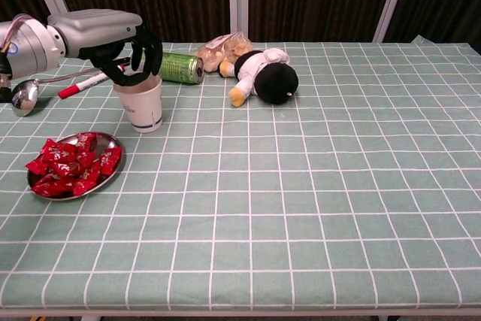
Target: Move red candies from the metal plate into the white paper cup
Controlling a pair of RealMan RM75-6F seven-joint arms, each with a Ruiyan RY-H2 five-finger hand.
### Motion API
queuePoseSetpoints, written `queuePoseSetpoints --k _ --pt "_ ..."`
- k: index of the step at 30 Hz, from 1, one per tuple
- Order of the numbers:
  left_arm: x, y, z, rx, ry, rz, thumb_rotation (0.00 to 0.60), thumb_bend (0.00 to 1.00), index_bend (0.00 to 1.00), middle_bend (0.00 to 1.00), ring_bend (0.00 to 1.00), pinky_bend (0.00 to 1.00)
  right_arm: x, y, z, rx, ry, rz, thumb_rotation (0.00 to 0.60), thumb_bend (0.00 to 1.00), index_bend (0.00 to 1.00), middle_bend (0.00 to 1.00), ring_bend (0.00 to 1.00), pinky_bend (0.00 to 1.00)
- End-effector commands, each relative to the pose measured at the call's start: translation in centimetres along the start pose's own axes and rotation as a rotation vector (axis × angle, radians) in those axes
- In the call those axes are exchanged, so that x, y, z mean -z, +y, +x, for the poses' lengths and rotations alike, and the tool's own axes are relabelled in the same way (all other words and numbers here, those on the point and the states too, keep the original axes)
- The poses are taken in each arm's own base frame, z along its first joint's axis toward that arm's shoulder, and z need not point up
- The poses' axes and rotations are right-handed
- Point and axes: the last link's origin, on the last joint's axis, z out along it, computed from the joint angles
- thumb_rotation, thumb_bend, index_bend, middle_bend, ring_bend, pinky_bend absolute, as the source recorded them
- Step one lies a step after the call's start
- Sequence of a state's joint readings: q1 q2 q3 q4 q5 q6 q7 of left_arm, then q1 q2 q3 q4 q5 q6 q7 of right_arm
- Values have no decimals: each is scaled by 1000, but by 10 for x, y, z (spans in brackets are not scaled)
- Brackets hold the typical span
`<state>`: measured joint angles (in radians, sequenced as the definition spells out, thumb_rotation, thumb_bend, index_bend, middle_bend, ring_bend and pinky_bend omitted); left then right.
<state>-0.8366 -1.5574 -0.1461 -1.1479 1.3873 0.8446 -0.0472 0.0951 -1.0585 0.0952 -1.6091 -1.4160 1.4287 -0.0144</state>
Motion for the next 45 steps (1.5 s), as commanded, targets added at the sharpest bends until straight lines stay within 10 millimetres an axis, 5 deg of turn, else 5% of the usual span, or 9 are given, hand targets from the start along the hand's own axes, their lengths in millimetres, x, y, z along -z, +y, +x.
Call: queuePoseSetpoints --k 1,7,14,20,23,27,32,45 --pt "0 1 0 0 -5 2 600 505 509 545 464 727 0 0 0 0 1 1 600 88 33 199 59 185" --pt "10 2 15 63 73 0 600 490 429 488 417 682 1 1 2 0 10 -3 600 94 33 201 59 187" --pt "74 -34 33 102 188 108 600 447 398 483 416 667 1 1 4 -1 16 9 600 94 33 204 59 187" --pt "127 -48 14 31 116 152 600 397 406 518 435 672 0 -2 3 -7 15 28 600 95 33 207 59 191" --pt "138 -46 -4 -21 41 141 600 333 435 625 564 808 0 -4 2 -7 14 37 600 94 33 213 62 195" --pt "139 -47 -24 -52 -37 135 600 261 457 785 726 970 0 -5 3 -6 13 41 600 94 33 223 69 201" --pt "135 -48 -38 -79 -68 113 600 252 472 912 825 1000 1 -6 4 -5 17 41 600 94 33 232 70 208" --pt "125 -48 -61 -150 -150 72 600 262 480 950 867 1000 1 -9 4 -2 15 40 600 92 33 241 69 217"
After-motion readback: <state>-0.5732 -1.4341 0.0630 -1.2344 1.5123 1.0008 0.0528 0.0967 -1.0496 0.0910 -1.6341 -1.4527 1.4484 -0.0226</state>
